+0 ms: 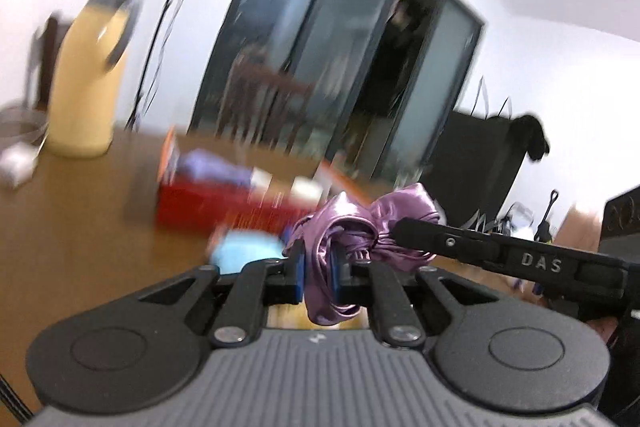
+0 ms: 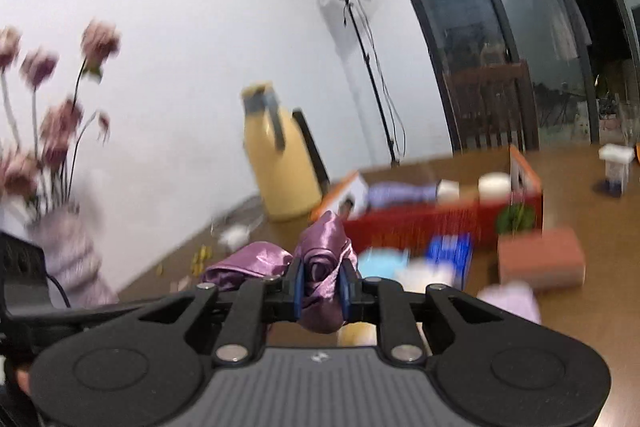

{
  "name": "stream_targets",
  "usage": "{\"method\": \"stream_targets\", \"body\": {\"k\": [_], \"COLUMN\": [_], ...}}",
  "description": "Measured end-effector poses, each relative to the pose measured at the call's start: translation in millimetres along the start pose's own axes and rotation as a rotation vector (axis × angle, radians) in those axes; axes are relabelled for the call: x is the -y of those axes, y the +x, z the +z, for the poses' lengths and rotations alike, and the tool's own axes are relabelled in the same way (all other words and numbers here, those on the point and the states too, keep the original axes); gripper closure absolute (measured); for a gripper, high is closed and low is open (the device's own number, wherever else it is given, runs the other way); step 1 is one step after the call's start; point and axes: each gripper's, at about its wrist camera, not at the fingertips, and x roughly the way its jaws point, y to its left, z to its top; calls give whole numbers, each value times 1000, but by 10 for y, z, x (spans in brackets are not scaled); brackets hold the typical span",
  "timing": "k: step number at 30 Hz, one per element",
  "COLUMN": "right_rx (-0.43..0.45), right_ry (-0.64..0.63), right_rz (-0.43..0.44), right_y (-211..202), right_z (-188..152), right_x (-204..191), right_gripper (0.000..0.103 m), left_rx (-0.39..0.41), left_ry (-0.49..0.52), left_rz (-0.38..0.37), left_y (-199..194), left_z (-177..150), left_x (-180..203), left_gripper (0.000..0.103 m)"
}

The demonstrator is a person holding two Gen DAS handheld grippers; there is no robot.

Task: Organize soft objects
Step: 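Carry the scrunchie with both grippers into the red box and open them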

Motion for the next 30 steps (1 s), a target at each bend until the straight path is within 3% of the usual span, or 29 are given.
{"method": "stream_targets", "body": {"k": [5, 9, 15, 19, 22, 25, 28, 30], "right_rx": [31, -5, -98, -215, -300, -349, -395, -425], "right_ry": [-69, -46, -57, 49, 154, 171, 140, 68], "right_rz": [-24, -26, -102, -141, -100, -20, -14, -31], "right_y": [389, 988, 1991, 2502, 2741, 2871, 3114, 3238], "right_z": [700, 1141, 1288, 1269, 1142, 997, 853, 741], "right_x": [297, 619, 1054, 1476, 1647, 1555, 1350, 1172], "right_gripper": [86, 86, 86, 86, 86, 85, 74, 74], "left_rx": [19, -15, -155, -255, -289, -257, -230, -231], "left_ry": [20, 29, -38, -22, -5, 46, 79, 92], "left_rz": [-39, -2, 33, 82, 110, 116, 186, 221], "left_y": [698, 1318, 2373, 2970, 3045, 2847, 2730, 2652], "left_z": [650, 1046, 1320, 1252, 1127, 1068, 1032, 1027], "left_x": [-66, -234, -670, -808, -942, -1143, -1309, -1324], "left_gripper": [91, 91, 91, 91, 91, 89, 80, 74]}}
